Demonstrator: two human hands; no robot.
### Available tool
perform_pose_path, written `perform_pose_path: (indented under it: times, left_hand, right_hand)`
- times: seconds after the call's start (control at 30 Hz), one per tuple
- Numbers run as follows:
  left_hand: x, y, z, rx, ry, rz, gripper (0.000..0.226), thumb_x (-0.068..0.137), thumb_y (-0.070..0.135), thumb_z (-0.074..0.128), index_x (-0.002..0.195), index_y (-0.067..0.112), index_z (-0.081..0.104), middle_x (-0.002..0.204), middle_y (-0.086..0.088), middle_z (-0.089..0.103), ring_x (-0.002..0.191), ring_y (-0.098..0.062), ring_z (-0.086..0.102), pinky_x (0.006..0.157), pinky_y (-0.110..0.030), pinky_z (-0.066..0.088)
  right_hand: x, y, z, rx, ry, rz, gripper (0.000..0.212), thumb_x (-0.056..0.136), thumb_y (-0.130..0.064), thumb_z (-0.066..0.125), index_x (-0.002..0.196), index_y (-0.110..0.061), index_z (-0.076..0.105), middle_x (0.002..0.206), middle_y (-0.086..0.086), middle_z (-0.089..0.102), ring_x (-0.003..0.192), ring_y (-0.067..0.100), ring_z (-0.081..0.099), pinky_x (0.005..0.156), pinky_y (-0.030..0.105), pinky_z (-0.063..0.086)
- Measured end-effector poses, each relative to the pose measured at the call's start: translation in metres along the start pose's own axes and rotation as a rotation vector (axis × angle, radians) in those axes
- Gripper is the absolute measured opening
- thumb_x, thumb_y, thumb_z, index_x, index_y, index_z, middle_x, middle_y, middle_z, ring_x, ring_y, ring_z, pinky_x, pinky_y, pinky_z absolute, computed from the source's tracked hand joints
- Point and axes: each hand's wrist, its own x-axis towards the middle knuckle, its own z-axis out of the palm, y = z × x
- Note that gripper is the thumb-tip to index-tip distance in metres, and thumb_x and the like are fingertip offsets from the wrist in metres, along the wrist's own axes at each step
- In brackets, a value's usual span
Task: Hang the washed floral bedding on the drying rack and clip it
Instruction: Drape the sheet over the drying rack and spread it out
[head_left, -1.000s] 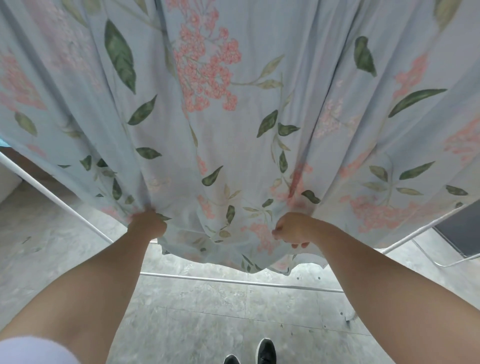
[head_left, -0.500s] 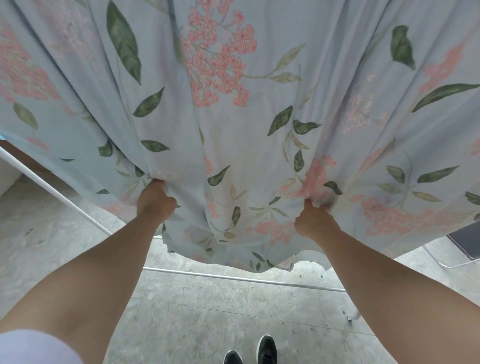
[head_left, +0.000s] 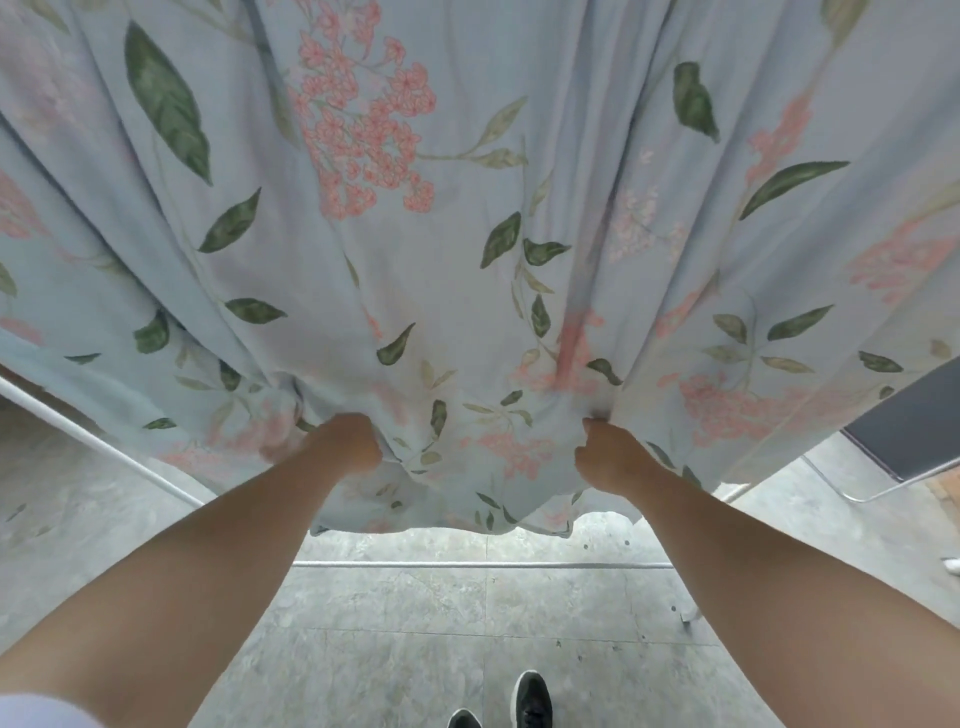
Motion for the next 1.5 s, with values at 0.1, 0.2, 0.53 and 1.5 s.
perform_pose_path:
  times: [0.1, 0.2, 0.53, 1.5]
  left_hand:
    - [-0.017, 0.069, 0.012, 0.047, -0.071, 0.259, 0.043, 0.096, 0.031, 0.053, 0.134, 0.012, 0.057, 0.128, -0.006, 0.061, 0.118, -0.025, 0.058, 0.095, -0.037, 0.051]
    - [-0.040, 0.149, 0.020, 0.040, -0.073, 0.510, 0.039, 0.100, 0.042, 0.048, 0.117, 0.014, 0.068, 0.123, -0.006, 0.065, 0.117, -0.026, 0.058, 0.095, -0.037, 0.049]
    - [-0.114, 0.352, -0.007, -0.097, 0.207, 0.804, 0.042, 0.099, 0.054, 0.046, 0.113, 0.019, 0.064, 0.104, -0.001, 0.070, 0.100, -0.023, 0.064, 0.081, -0.034, 0.052]
    - [-0.116, 0.535, -0.023, 0.071, 0.443, 0.197, 0.023, 0.097, 0.012, 0.052, 0.117, 0.003, 0.061, 0.122, -0.014, 0.062, 0.112, -0.031, 0.062, 0.079, -0.037, 0.049]
  right_hand:
    - [-0.011, 0.038, -0.006, 0.059, 0.064, 0.101, 0.048, 0.094, -0.010, 0.044, 0.142, -0.007, 0.044, 0.142, 0.008, 0.051, 0.131, 0.026, 0.049, 0.095, 0.027, 0.043]
    - [-0.024, 0.084, -0.023, 0.157, 0.193, 0.231, 0.046, 0.091, -0.013, 0.053, 0.137, -0.007, 0.048, 0.137, 0.010, 0.055, 0.127, 0.029, 0.053, 0.097, 0.032, 0.045]
    - [-0.048, 0.226, -0.112, 0.518, 0.597, 0.506, 0.052, 0.096, -0.022, 0.049, 0.144, -0.011, 0.035, 0.142, 0.019, 0.043, 0.128, 0.040, 0.049, 0.102, 0.046, 0.042]
    - [0.017, 0.379, -0.203, 0.580, 0.713, -0.036, 0.021, 0.100, -0.023, 0.051, 0.086, -0.007, 0.052, 0.075, 0.009, 0.056, 0.072, 0.031, 0.047, 0.062, 0.030, 0.026]
